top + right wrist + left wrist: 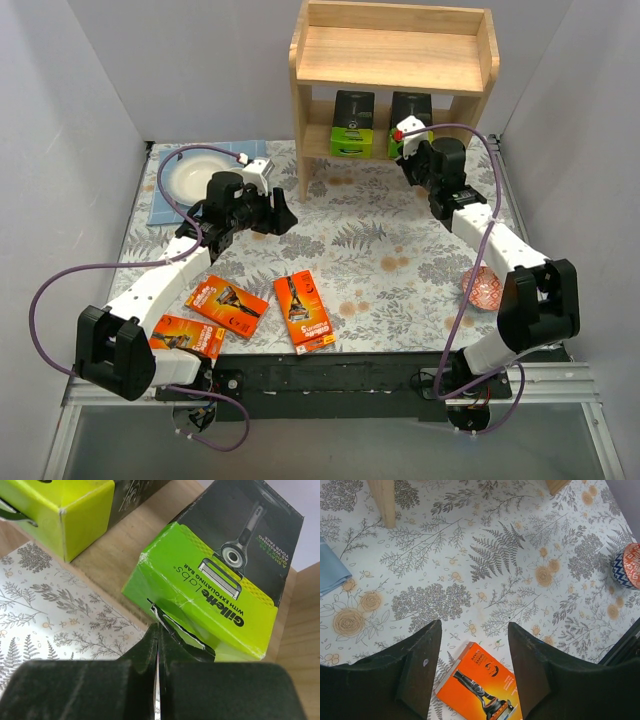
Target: Place and organize the shaving razors onto the shelf
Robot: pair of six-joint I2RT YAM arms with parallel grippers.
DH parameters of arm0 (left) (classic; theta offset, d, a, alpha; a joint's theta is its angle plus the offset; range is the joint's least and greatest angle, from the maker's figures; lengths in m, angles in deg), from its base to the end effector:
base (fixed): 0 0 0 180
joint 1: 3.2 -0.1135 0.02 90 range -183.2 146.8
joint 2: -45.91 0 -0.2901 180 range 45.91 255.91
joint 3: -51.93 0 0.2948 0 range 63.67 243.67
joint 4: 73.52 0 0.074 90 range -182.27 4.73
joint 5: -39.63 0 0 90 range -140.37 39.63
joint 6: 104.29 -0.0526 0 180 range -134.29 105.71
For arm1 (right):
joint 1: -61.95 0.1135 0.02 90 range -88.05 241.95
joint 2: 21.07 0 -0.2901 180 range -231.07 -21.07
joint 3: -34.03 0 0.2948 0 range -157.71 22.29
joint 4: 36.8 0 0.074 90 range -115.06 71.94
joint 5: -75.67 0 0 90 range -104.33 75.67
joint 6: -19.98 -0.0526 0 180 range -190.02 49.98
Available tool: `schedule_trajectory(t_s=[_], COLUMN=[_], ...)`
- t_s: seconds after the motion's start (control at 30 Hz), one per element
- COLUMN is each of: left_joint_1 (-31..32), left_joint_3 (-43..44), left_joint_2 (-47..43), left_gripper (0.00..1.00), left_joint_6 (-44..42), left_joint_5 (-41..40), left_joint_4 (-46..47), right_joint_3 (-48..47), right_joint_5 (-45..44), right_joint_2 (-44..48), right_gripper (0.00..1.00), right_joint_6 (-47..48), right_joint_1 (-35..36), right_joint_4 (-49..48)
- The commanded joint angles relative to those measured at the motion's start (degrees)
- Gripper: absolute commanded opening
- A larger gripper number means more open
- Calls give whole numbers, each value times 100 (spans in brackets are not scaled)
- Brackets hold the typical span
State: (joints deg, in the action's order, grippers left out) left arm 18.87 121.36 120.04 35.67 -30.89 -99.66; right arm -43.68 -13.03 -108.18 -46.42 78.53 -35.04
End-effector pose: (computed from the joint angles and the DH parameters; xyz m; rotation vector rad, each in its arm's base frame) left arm 0.3090 -0.1442 0.3050 -0.3320 2.2537 -1.0715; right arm 0.4026 0.1211 0.3306 -0.6221 1.6528 -0.0689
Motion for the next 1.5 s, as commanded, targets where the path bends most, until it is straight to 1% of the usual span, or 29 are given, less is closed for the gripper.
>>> schedule_trajectory(t_s=[0.0,0.1,0.13,0.2,0.23,0.27,0.3,0.33,0.37,0.4,0.43,0.47,0.5,0.6,0.63,0.7,0.83,0.97,1.03,1.1,1.13,1.17,1.23,1.27,1.3,1.33,1.37,1.4,1.47], left_joint_1=[-71,-71,-71,-71,-71,-79,-71,-88,-106,-97,-97,-97,-97,-97,-106,-97,-88,-18,61,105,122,131,184,184,184,184,184,175,175], left_joint_3=[-12,5,-38,-143,-222,-406,-495,-600,-819,-908,-1022,-1197,-1286,-1663,-1760,-2032,-2341,-2561,-2710,-2754,-2763,-2746,-2650,-2466,-2334,-2193,-1983,-1938,-1824], left_joint_2=[-153,-162,-171,-197,-197,-197,-162,-144,-127,-118,-92,-74,-57,-83,-100,-162,-136,101,303,549,655,743,1058,1164,1339,1680,1823,1868,1947], left_gripper=[55,57,59,63,68,70,72,74,74,75,75,75,74,73,73,70,69,68,65,63,59,56,47,44,41,40,39,38,36], left_joint_6=[32,32,32,76,154,390,584,760,1075,1217,1340,1637,1745,2052,2114,2316,2633,2923,3238,3467,3616,3583,3539,3539,3539,3556,3748,3854,3986], left_joint_5=[161,196,205,196,196,152,91,-31,-41,-33,-24,-15,11,108,134,310,512,644,732,645,583,513,67,-66,-111,-59,-24,2,-58], left_joint_4=[121,86,51,42,16,-2,-11,-46,-55,-46,-63,-81,-125,-353,-449,-547,-573,-416,-179,75,164,252,437,437,350,280,236,340,498], right_joint_3=[-346,-250,-49,259,617,751,883,980,1121,1174,1209,1323,1411,1920,2044,2359,2589,2546,2502,2432,2327,2256,2133,2037,1984,1940,1783,1703,1501], right_joint_5=[-25,28,98,413,545,712,1157,1397,1591,1967,2153,2329,2670,3033,3043,3025,3060,3087,3060,2894,2806,2336,1806,1804,1925,2022,1893,1744,1279], right_joint_2=[-25,229,351,887,1089,1465,1634,1766,1942,1987,2014,1996,1988,1926,1926,1882,1549,909,549,319,91,-7,-287,-411,-516,-691,-772,-868,-1088], right_gripper=[1,1,1,2,19,28,49,58,65,69,70,70,70,69,69,68,68,69,70,70,70,69,67,65,61,58,56,52,49], right_joint_6=[101,5,-13,-161,-293,-581,-767,-917,-1231,-1417,-1602,-1847,-2311,-2955,-3018,-3158,-3668,-3923,-4064,-4257,-4345,-4563,-4793,-4846,-4838,-4821,-4794,-4751,-4619], right_joint_1=[-6,-5,-6,21,47,108,152,222,432,564,836,960,1083,1558,1820,2024,2454,2745,2920,3017,3044,3044,3044,3044,3036,3053,3053,3053,3009], right_joint_4=[-145,248,364,557,750,900,988,1407,1567,1700,1971,2043,2044,1781,1667,1280,674,173,-160,-241,-163,-32,241,207,120,41,48,101,224])
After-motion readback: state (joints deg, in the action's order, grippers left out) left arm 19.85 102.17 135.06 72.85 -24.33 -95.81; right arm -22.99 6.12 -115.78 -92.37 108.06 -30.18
